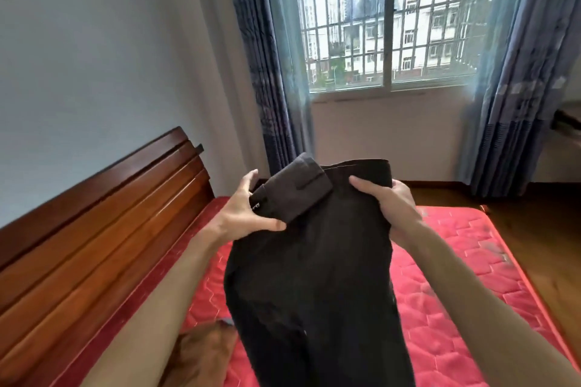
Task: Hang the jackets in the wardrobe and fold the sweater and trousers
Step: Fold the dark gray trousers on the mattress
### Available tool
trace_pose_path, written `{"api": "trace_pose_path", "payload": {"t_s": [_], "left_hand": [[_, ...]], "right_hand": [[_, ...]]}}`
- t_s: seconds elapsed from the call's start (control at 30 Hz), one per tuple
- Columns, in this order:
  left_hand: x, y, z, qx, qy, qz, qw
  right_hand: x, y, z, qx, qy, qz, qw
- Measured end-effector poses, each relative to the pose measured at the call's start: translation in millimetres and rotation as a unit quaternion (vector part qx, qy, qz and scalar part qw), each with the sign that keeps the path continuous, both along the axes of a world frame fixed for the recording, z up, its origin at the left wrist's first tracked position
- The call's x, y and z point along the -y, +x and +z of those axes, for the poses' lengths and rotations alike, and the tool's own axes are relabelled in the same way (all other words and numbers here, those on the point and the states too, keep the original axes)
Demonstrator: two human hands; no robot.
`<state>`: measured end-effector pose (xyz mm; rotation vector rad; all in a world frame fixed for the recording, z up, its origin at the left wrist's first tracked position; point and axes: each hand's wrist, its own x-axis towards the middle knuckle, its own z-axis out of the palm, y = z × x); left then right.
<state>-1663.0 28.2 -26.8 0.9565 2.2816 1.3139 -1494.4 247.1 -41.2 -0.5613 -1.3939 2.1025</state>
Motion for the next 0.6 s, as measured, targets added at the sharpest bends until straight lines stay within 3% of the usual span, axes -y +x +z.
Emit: {"api": "trace_pose_path", "payload": {"t_s": [0.1,0.17,0.3,0.5,0.6], "left_hand": [[-7,-3,-26,-0.061,-0.017,0.028,0.998],[-23,10,-36,-0.06,-0.027,-0.029,0.997],[-64,42,-55,-0.126,0.045,-0.082,0.988],[-85,35,-50,-0.198,0.155,0.104,0.962],[-78,4,-30,-0.212,0.149,0.135,0.956]], "right_hand": [[11,6,28,-0.036,0.032,0.015,0.999],[18,8,42,-0.044,0.066,0.027,0.996],[24,12,52,-0.046,0.128,0.045,0.99],[-24,36,55,-0.018,0.123,-0.054,0.991],[-62,50,52,-0.001,0.141,-0.136,0.981]]}}
